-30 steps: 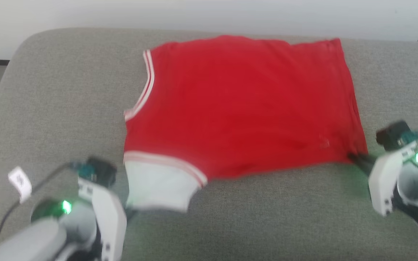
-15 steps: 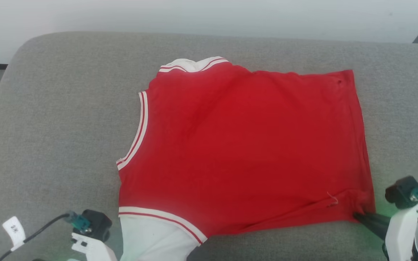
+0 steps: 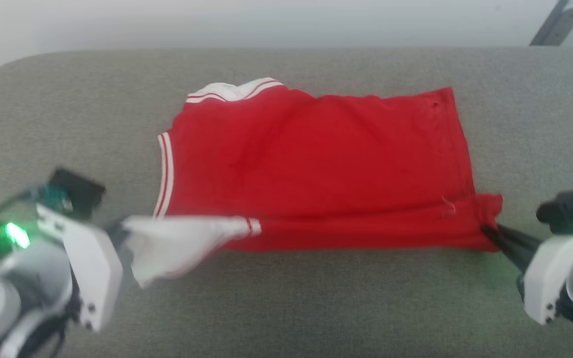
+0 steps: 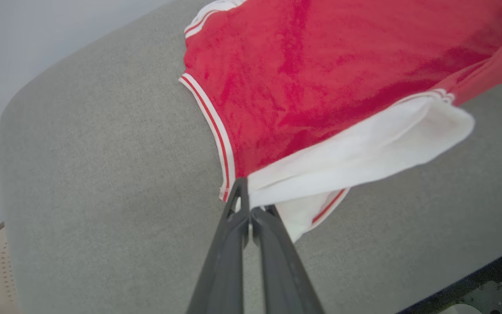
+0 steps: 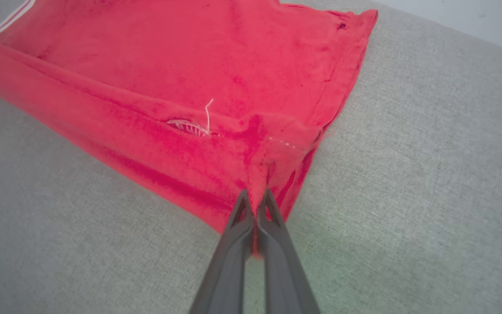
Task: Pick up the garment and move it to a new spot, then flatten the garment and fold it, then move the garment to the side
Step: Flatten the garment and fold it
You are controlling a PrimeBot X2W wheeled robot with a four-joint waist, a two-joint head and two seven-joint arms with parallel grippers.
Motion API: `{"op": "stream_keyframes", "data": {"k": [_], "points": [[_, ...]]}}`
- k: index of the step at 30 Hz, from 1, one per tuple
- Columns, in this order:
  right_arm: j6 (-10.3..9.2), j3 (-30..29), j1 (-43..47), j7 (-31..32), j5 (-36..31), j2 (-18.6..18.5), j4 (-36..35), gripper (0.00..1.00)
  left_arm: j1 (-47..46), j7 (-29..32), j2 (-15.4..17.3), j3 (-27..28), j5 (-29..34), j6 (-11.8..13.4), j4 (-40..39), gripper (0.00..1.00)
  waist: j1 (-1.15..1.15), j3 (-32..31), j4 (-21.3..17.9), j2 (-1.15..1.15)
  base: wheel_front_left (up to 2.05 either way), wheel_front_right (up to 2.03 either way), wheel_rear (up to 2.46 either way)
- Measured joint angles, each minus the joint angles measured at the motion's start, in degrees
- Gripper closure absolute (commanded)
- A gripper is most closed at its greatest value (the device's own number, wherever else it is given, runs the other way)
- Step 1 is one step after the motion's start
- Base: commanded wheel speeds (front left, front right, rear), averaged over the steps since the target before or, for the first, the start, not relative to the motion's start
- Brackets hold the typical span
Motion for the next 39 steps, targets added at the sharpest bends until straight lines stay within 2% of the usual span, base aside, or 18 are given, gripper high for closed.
{"op": "stream_keyframes", "data": {"k": [5, 15, 21, 26, 27, 28, 29, 30, 31, 32, 39], "points": [[0.00, -3.2, -3.5, 2.1, -4.9, 4.2, 0.7, 1.00, -7.5, 2.6, -2.6, -0.2, 2.1, -6.0, 7.7, 1.00, 0.00, 1.5, -1.2, 0.00, 0.00, 0.00, 0.00], [0.00, -1.7, -14.0, 4.5, -10.3, 11.2, 8.0, 1.00, -20.6, 1.9, -13.3, -2.0, 6.0, -17.5, 29.9, 1.00, 0.00, 6.6, -3.5, 0.00, 0.00, 0.00, 0.00], [0.00, 2.1, -19.1, 4.7, -10.4, 14.2, 13.7, 1.00, -23.9, 1.4, -19.0, -3.7, 6.4, -21.8, 42.3, 1.00, 0.00, 9.2, -4.3, 0.00, 0.00, 0.00, 0.00], [-0.01, 5.0, -22.2, 4.9, -8.9, 15.5, 17.6, 1.00, -24.4, 1.6, -23.0, -4.5, 4.9, -24.2, 50.9, 1.00, 0.00, 9.8, -4.4, 0.00, 0.00, 0.00, 0.00], [-0.01, 5.5, -22.8, 4.8, -8.7, 15.6, 18.1, 0.95, -24.4, 1.7, -23.7, -4.5, 4.5, -24.6, 52.3, 0.92, 0.00, 9.8, -4.4, 0.00, 0.00, 0.00, 0.00], [-0.01, 5.9, -23.3, 4.8, -8.5, 15.8, 18.8, 0.78, -24.6, 1.6, -24.4, -4.4, 4.1, -24.9, 53.7, 0.74, 0.00, 9.7, -4.4, 0.00, 0.00, 0.00, 0.00], [-0.01, 6.3, -23.7, 4.8, -8.1, 15.9, 19.4, 0.67, -24.9, 1.5, -25.1, -4.2, 3.5, -25.0, 55.1, 0.58, 0.00, 9.5, -4.3, 0.00, 0.00, 0.00, 0.00], [-0.01, 6.7, -24.1, 4.8, -7.9, 16.0, 19.9, 0.58, -25.2, 1.5, -25.7, -4.0, 3.2, -25.0, 56.2, 0.33, 0.00, 9.3, -4.3, 0.00, 0.00, 0.00, 0.00], [-0.01, 7.1, -24.5, 4.5, -7.9, 15.9, 20.2, 0.35, -25.4, 1.4, -26.1, -3.7, 2.8, -25.2, 56.8, 0.03, 0.00, 9.1, -4.2, 0.00, 0.00, 0.00, 0.00], [-0.01, 7.4, -24.8, 4.0, -7.7, 15.9, 20.4, 0.00, -25.7, 1.3, -26.6, -3.5, 2.6, -25.4, 57.4, 0.00, 0.00, 8.9, -4.2, 0.00, 0.00, 0.00, 0.00], [-0.01, 6.3, -25.3, -1.0, -6.8, 14.4, 20.6, 0.00, -27.0, 1.2, -26.8, -3.0, 1.6, -25.2, 57.2, 0.00, 0.00, 6.5, -3.2, 0.00, 0.00, 0.00, 0.00]]}}
